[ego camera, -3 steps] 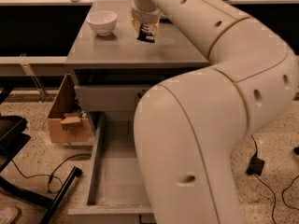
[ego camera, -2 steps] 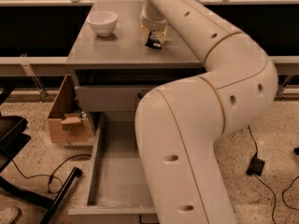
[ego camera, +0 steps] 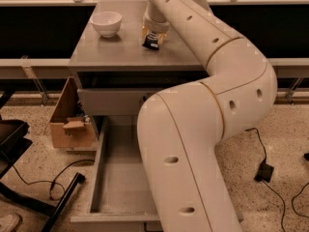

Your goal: Pick rxbar blueberry from middle drawer and place on counter

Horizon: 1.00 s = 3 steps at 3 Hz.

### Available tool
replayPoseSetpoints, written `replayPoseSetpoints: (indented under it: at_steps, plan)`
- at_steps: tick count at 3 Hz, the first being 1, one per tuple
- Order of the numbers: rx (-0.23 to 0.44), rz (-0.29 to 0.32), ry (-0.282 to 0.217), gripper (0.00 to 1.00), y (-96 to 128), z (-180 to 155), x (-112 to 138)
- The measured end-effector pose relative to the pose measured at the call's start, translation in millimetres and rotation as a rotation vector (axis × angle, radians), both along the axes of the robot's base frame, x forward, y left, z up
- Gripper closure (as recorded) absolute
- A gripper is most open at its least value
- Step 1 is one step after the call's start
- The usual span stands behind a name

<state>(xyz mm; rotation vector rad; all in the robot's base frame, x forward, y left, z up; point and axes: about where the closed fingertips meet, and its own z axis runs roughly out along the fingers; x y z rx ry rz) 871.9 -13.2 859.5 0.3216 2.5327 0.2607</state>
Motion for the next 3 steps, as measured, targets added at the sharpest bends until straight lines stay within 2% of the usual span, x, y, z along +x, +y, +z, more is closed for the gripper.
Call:
replayPoseSetpoints:
  at_steps: [1, 2, 3]
  plan:
    - [0.000, 0.000, 0.000, 0.11, 0.0, 0.0, 0.0]
    - [0.000, 0.000, 0.000, 0.00, 0.0, -0.1, 0.0]
    - [0.000, 0.000, 0.000, 0.00, 0.0, -0.1, 0.0]
